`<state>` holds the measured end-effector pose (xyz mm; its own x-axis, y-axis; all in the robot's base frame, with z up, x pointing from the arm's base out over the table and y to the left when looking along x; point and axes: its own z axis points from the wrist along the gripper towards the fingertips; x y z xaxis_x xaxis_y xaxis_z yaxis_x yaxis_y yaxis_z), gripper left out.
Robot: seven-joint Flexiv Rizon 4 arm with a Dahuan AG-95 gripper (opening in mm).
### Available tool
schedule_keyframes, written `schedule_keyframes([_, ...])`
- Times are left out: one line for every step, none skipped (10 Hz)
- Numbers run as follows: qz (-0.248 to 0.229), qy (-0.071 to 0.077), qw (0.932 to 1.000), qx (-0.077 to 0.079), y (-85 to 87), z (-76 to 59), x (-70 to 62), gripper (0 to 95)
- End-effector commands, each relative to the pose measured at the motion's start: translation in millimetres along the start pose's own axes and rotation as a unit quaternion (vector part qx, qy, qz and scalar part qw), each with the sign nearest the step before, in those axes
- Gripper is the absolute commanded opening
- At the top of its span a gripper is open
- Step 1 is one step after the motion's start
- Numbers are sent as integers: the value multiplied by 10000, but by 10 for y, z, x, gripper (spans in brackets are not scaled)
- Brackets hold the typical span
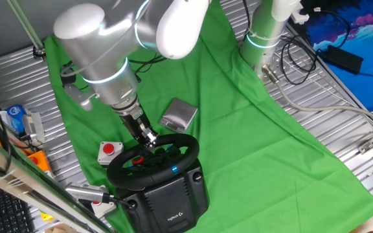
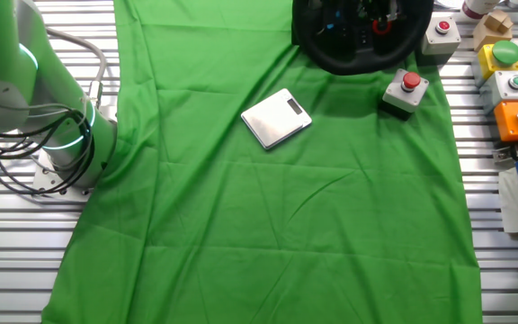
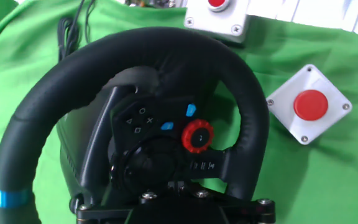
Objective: Rotate the steering wheel 90 degrees counterclockwise
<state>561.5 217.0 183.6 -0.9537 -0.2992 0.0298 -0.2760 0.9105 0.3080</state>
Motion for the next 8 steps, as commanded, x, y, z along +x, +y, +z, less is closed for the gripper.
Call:
schedule_keyframes([-371,233,9990,-33,-177,-140,121,0])
schedule_keyframes([-490,297,9984,-26,-314,-200,206,0])
schedule_keyframes([-655,319,9973,-56,-509,-251,324,0])
schedule_keyframes([-772,334,9964,-62,-661,-268,416,0])
schedule_keyframes([-868,335,9956,-72,-757,-266,471,0])
schedule_keyframes([-1069,299,9938,-107,-921,-242,552,0])
schedule_keyframes([-1162,291,9927,-119,-999,-225,596,0])
schedule_keyframes([-1170,297,9926,-118,-1030,-219,616,0])
